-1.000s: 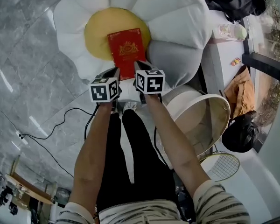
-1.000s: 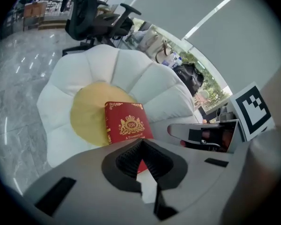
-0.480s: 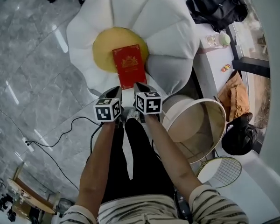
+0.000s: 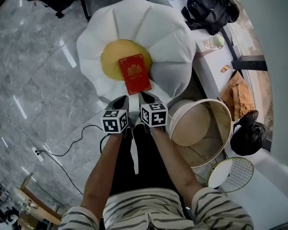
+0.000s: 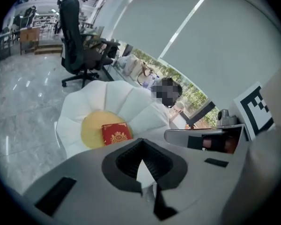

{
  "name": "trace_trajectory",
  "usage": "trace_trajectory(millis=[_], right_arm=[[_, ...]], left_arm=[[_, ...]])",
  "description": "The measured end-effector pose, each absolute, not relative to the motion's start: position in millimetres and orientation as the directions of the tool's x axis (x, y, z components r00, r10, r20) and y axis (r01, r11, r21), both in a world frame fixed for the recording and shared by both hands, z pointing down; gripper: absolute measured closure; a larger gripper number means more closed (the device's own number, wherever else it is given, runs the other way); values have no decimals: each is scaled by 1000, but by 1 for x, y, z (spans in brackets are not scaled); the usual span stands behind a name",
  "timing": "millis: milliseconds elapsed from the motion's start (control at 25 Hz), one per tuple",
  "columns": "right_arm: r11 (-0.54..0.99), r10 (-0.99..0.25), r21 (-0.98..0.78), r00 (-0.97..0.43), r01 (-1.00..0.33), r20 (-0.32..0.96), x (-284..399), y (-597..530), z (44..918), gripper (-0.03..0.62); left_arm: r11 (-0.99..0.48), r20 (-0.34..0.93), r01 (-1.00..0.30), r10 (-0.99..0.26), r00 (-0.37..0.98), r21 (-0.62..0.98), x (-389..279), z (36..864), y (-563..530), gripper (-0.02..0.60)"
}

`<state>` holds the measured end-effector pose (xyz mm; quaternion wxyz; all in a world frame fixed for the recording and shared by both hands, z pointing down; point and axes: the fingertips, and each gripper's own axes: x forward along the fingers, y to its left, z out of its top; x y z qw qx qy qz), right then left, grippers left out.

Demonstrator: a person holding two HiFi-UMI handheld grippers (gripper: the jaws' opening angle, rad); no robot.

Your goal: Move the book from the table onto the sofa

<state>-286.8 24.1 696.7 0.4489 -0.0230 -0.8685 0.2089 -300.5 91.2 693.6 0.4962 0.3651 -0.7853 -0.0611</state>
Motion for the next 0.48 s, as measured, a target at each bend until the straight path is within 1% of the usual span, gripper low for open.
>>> trace_trajectory(millis=[320, 480], right_arm=[[915, 217, -385, -657, -121, 722, -249, 27, 609, 580], [916, 212, -386, -690, -105, 692, -241, 24, 562, 580]], left_arm=[[692, 678, -564, -676, -289, 450, -275, 599, 101, 577], [684, 648, -579, -691, -319, 443, -267, 555, 104, 577]])
